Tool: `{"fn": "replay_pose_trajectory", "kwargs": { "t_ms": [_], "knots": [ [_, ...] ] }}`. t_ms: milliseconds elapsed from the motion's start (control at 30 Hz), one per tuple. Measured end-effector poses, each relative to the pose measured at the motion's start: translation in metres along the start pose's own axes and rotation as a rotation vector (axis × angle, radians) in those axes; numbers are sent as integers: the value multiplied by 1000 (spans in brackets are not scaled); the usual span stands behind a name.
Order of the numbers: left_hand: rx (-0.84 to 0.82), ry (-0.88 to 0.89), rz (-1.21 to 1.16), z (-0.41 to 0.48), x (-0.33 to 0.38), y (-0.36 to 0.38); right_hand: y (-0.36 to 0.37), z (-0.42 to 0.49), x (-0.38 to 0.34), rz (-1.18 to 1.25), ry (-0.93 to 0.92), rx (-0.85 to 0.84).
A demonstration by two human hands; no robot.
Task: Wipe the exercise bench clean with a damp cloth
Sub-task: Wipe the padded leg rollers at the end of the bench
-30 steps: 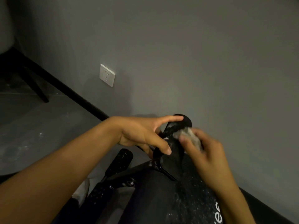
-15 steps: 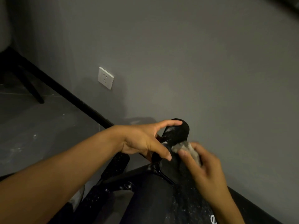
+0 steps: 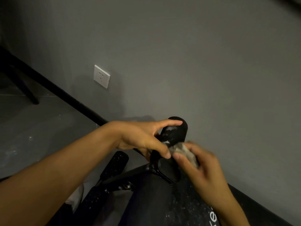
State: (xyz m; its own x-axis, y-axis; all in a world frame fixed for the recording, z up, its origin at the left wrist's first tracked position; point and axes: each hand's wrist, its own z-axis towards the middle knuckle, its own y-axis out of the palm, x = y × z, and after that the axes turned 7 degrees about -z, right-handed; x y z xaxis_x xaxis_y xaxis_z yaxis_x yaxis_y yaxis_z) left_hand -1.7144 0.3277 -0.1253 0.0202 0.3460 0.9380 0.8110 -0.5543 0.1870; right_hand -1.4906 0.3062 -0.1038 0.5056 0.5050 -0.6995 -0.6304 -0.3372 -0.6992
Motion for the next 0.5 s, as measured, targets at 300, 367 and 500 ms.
{"fn": "replay_pose_trajectory", "kwargs": {
  "t_ms": [300, 367, 500],
  "knots": [
    [-145, 24, -205, 1, -9, -9, -7, 48, 15, -312, 59, 182],
    [-143, 37, -227, 0, -12, -7, -1, 39, 7, -277, 25, 148],
    [-54, 48, -231, -1, -17, 1, 0, 11, -10, -92, -8, -33]
  ]
}}
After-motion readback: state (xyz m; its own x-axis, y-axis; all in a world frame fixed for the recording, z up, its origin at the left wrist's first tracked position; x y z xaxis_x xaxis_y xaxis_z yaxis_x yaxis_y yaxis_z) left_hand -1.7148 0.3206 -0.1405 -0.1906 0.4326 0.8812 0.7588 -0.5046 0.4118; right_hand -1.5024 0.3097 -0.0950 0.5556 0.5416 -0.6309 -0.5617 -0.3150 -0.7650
